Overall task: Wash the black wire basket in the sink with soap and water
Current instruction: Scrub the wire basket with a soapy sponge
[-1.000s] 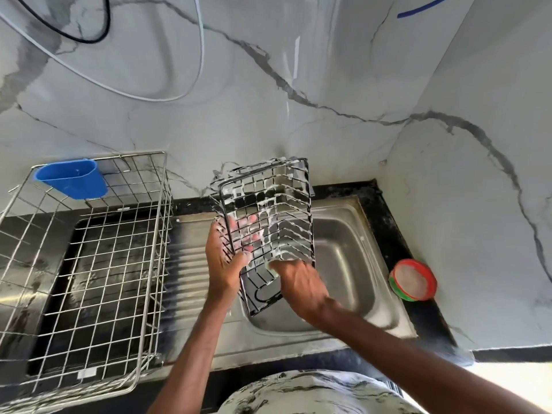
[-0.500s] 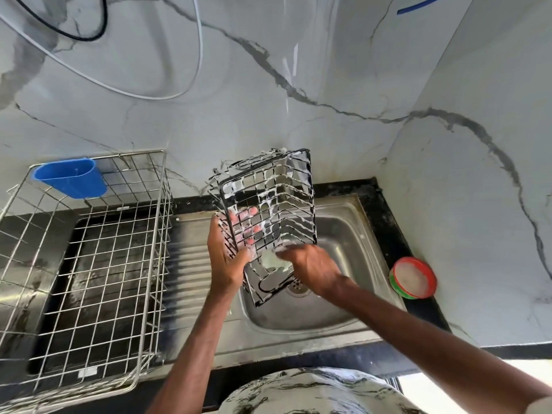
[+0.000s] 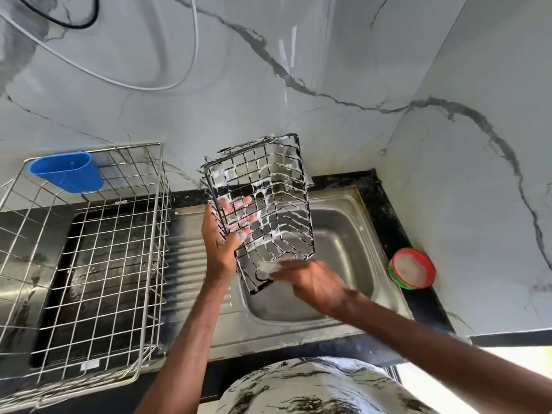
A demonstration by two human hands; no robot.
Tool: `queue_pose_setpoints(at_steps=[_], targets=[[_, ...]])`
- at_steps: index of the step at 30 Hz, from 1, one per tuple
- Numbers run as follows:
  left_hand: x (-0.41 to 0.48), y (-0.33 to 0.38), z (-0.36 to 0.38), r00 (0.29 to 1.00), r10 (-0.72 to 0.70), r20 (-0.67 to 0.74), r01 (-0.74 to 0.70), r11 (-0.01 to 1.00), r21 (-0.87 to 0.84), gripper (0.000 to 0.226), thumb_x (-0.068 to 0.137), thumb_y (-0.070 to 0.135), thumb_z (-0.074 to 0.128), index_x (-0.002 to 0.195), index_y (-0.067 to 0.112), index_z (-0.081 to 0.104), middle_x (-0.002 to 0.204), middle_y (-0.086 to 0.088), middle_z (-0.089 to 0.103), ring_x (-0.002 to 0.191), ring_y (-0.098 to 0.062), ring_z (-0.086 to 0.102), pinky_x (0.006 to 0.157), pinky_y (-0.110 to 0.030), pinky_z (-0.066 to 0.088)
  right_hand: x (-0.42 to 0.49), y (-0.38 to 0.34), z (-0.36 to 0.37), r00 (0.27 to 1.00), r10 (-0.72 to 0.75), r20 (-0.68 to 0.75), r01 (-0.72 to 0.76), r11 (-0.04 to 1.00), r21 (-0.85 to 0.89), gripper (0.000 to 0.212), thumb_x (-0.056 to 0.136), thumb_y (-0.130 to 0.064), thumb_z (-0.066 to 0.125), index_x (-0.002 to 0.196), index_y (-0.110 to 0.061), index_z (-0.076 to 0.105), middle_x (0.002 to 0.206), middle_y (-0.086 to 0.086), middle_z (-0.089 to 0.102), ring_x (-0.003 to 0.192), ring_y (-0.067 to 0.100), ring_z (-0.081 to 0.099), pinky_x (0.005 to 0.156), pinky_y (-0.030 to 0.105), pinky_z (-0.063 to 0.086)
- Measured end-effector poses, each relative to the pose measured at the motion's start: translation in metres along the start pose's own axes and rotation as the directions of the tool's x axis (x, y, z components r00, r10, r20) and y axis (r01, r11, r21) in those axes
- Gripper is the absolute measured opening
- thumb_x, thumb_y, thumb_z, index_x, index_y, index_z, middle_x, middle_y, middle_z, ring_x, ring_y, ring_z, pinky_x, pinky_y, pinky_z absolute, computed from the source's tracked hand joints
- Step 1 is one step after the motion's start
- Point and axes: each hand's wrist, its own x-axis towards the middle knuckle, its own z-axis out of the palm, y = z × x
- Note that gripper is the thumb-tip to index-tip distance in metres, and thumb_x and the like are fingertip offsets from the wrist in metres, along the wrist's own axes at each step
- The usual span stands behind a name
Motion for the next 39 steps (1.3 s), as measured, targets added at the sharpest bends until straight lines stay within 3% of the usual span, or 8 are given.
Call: queue_pose_setpoints(at_steps=[5, 12, 17, 22, 25, 29, 34, 39], targets=[[-0.009, 0.034, 0.021, 0.979, 0.134, 0.155, -0.115, 0.986, -0.125, 0.058, 0.072, 0.004, 0.054, 0.130, 0.008, 0.043, 0.121, 0.030, 0.069, 0.115, 0.005, 0.065, 0.090, -0.015, 0.055, -0.003, 0.032, -0.007, 0.998, 0.029, -0.053, -0.039, 0.978, -0.204, 0.057, 0.070, 0.008, 0.077, 0.116, -0.025, 0.074, 0.116, 0.003, 0.074, 0.083, 0.018, 0.075, 0.066, 0.027, 0.061], [-0.012, 0.014, 0.022, 0.985, 0.093, 0.145, -0.066, 0.982, -0.177, 0.064, 0.075, 0.016, 0.056, 0.131, -0.012, 0.041, 0.129, -0.022, 0.067, 0.115, -0.046, 0.066, 0.089, -0.064, 0.058, -0.012, -0.033, 0.023, 0.999, 0.030, -0.039, -0.026, 0.996, 0.086, 0.052, 0.080, -0.013, 0.033, 0.107, -0.020, 0.077, 0.118, 0.006, 0.074, 0.096, 0.027, 0.074, 0.075, 0.038, 0.063], [-0.024, 0.029, 0.026, 0.988, 0.132, 0.078, -0.120, 0.982, -0.147, 0.074, 0.074, -0.007, 0.045, 0.118, 0.051, 0.058, 0.103, 0.055, 0.058, 0.088, 0.023, 0.059, 0.073, -0.004, 0.049, -0.014, 0.030, -0.001, 0.985, 0.130, -0.113, -0.139, 0.987, -0.078, 0.041, 0.076, 0.003, 0.069, 0.105, -0.024, 0.079, 0.115, 0.009, 0.075, 0.087, 0.022, 0.077, 0.067, 0.032, 0.064], [-0.010, 0.008, 0.020, 0.999, 0.001, 0.033, 0.002, 0.994, -0.110, 0.060, 0.073, 0.026, 0.061, 0.122, -0.006, 0.051, 0.110, 0.010, 0.073, 0.090, -0.005, 0.070, 0.078, -0.033, 0.060, -0.004, 0.030, -0.016, 0.911, 0.332, -0.244, -0.316, 0.943, 0.104, 0.046, 0.078, 0.013, 0.057, 0.102, -0.019, 0.081, 0.107, 0.000, 0.077, 0.087, 0.004, 0.074, 0.073, 0.021, 0.061], [-0.011, 0.013, 0.021, 0.992, -0.121, 0.022, 0.123, 0.986, -0.111, 0.074, 0.070, 0.042, 0.067, 0.125, -0.006, 0.049, 0.117, -0.020, 0.071, 0.094, -0.036, 0.073, 0.070, -0.049, 0.062, 0.009, 0.018, -0.020, 0.796, 0.555, -0.242, -0.445, 0.807, 0.388, 0.049, 0.083, 0.015, 0.055, 0.105, -0.022, 0.079, 0.103, -0.005, 0.078, 0.074, -0.004, 0.072, 0.061, 0.028, 0.062], [-0.019, 0.012, 0.028, 0.942, -0.330, 0.065, 0.336, 0.930, -0.149, 0.086, 0.066, 0.055, 0.071, 0.126, -0.003, 0.051, 0.115, -0.015, 0.076, 0.092, -0.043, 0.075, 0.059, -0.038, 0.057, 0.045, 0.016, -0.026, 0.730, 0.683, 0.015, -0.492, 0.510, 0.705, 0.043, 0.091, 0.004, 0.060, 0.124, -0.023, 0.069, 0.102, 0.000, 0.078, 0.080, 0.024, 0.075, 0.074, 0.055, 0.061], [-0.032, 0.005, 0.033, 0.884, -0.445, 0.144, 0.465, 0.872, -0.152, 0.059, 0.084, 0.046, 0.062, 0.129, 0.009, 0.053, 0.114, -0.011, 0.078, 0.090, -0.045, 0.076, 0.063, -0.035, 0.059, 0.093, 0.023, -0.018, 0.763, 0.537, -0.360, -0.396, 0.828, 0.396, 0.049, 0.092, 0.007, 0.060, 0.136, -0.013, 0.060, 0.125, 0.005, 0.069, 0.080, 0.008, 0.073, 0.058, 0.010, 0.055], [-0.036, 0.001, 0.035, 0.874, -0.445, 0.195, 0.469, 0.878, -0.096, 0.053, 0.082, 0.038, 0.065, 0.128, 0.018, 0.048, 0.126, -0.014, 0.073, 0.104, -0.041, 0.074, 0.088, -0.056, 0.060, 0.111, 0.033, -0.002, 0.781, 0.443, -0.440, -0.388, 0.896, 0.215, 0.039, 0.090, 0.014, 0.053, 0.118, -0.007, 0.072, 0.103, 0.017, 0.076, 0.052, 0.005, 0.066, 0.041, 0.018, 0.050]])
